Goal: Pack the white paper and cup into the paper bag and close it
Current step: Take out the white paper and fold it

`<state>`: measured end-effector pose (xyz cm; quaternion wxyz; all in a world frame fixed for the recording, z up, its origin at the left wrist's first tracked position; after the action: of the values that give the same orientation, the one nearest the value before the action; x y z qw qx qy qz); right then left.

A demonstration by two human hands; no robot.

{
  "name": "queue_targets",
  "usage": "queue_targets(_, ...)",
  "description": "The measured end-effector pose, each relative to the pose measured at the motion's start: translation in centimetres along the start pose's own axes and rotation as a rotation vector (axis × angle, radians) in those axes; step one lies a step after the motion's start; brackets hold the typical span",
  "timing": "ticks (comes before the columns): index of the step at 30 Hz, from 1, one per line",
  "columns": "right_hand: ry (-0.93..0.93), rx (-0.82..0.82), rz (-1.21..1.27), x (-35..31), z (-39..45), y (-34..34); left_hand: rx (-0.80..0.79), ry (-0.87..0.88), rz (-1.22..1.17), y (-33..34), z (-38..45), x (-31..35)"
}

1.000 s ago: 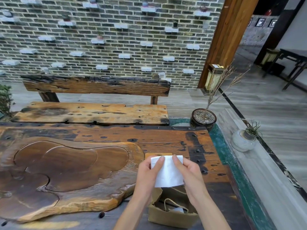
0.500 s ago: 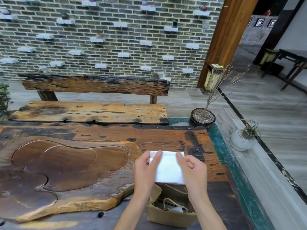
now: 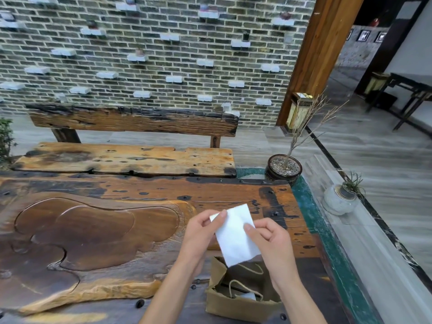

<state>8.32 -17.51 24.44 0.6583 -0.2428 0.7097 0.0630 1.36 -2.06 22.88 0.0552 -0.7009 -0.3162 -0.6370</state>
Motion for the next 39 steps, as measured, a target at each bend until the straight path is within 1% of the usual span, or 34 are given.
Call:
queue_targets(3, 0.036, 0.043, 0.08, 0.2, -0.6, 0.9, 0.12, 0.01, -0.08, 0.7, -1.1, -1.2)
queue_targets(5, 0.053, 0.015, 0.133, 0.3, -1.0, 1.3, 0.181, 0.029, -0.085, 1.3, -1.6, -1.5)
queue_targets(7, 0.084, -0.049, 0.184, 0.3, -1.0, 1.8, 0.168, 0.046, -0.049, 1.6, -1.6, -1.6)
queue_targets(9, 0.106, -0.065, 0.155, 0.2, -0.7, 2.2, 0.119, 0.061, 0.015, 1.7, -1.4, -1.7)
queue_targets(12, 0.048, 0.009, 0.048, 0.0, -0.2, 2.1, 0.11, 0.123, 0.059, 1.4, -0.9, -1.8)
queue_targets(15, -0.006, 0.05, 0.082, -0.1, -0.2, 1.6, 0.142, 0.174, 0.099, 1.1, -0.4, -1.9)
queue_targets(17, -0.022, 0.049, 0.076, -0.1, -0.3, 1.5, 0.143, 0.193, 0.124, 1.1, -0.5, -1.7)
queue_targets(18, -0.014, 0.034, 0.084, -0.1, -0.2, 1.5, 0.142, 0.201, 0.12, 1.2, -0.7, -1.5)
queue_targets(20, 0.062, -0.043, 0.135, 0.3, -0.1, 1.6, 0.142, 0.206, 0.109, 1.2, -0.8, -1.5)
queue_targets(23, 0.256, -0.232, 0.36, 0.8, -0.3, 1.6, 0.08, 0.201, 0.101, 1.2, -0.5, -1.9)
queue_targets(25, 0.32, -0.288, 0.471, 0.9, -0.6, 1.6, 0.055, 0.2, 0.111, 1.2, -0.4, -2.2)
queue_targets(27, 0.327, -0.281, 0.483, 1.3, -0.7, 1.4, 0.065, 0.191, 0.112, 1.2, -0.5, -2.4)
queue_targets(30, 0.323, -0.235, 0.437, 2.1, -0.4, 0.7, 0.073, 0.183, 0.131, 1.1, -0.6, -2.6)
queue_targets(34, 0.337, -0.147, 0.394, 3.2, 0.0, -1.7, 0.024, 0.19, 0.236, -0.4, -0.5, -3.6)
queue_targets(39, 0.38, -0.06, 0.338, 5.6, 0.4, -5.4, -0.019, 0.081, 0.349, -2.1, -0.5, -6.6)
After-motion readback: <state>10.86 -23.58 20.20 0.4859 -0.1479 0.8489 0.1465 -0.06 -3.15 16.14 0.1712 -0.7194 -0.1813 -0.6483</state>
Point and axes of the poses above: each hand's wrist, its own z-axis towards the middle knuckle, its own y-axis out of the palm, x = y × z, the point moved 3 cm from there along z, towards the middle knuckle, and after that the axes turned 4 degrees about -z, right-handed, at the moved point
